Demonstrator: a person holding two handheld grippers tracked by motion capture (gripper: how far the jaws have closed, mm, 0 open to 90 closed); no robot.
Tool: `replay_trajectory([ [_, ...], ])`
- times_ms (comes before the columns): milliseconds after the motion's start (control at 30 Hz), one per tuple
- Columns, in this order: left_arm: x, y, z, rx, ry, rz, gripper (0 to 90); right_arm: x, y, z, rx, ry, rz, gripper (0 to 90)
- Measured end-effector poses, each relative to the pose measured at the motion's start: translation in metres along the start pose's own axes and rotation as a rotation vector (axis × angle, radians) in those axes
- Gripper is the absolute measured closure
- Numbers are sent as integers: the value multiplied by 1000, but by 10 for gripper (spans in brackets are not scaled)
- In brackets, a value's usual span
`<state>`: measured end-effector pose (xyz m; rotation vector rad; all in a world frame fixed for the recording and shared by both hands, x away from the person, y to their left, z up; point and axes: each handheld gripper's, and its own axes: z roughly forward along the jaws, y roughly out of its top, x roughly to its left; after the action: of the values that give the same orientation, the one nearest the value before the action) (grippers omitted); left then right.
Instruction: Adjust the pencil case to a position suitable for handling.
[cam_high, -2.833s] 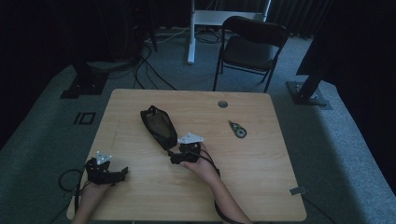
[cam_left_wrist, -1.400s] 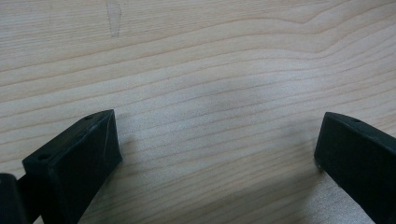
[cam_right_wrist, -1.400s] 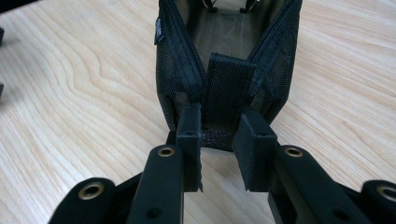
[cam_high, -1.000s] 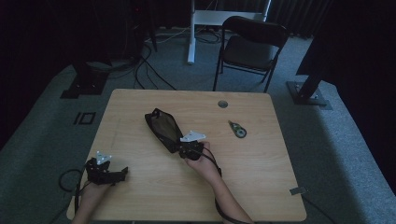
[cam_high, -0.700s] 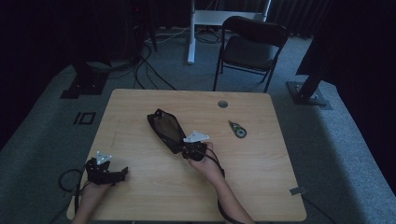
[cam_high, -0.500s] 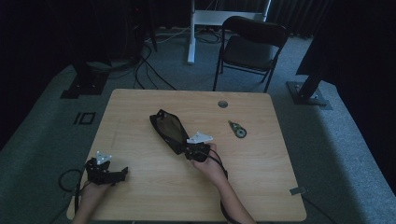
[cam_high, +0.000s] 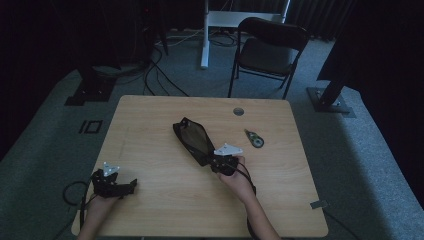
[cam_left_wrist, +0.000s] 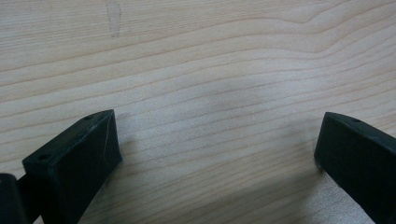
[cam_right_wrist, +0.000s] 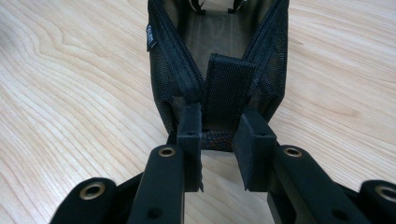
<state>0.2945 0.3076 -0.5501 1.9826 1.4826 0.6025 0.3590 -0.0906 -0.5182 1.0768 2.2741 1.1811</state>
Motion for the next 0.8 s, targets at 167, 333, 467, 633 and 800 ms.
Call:
replay_trajectory([
  [167, 0, 0, 0, 0, 0, 0, 2, -7, -5, -8, -5, -11, 15, 730],
  [333, 0, 0, 0, 0, 0, 0, 2, -13, -9, -16, -6, -23, 18, 729],
  [467, 0, 0, 0, 0, 0, 0, 2, -21, -17, -23, -5, -33, 29, 730],
  [633, 0, 0, 0, 0, 0, 0, 2, -25, -23, -30, -9, -41, 42, 729],
  [800, 0, 0, 0, 0, 0, 0, 2, -32, -31, -41, -15, -51, 57, 729],
])
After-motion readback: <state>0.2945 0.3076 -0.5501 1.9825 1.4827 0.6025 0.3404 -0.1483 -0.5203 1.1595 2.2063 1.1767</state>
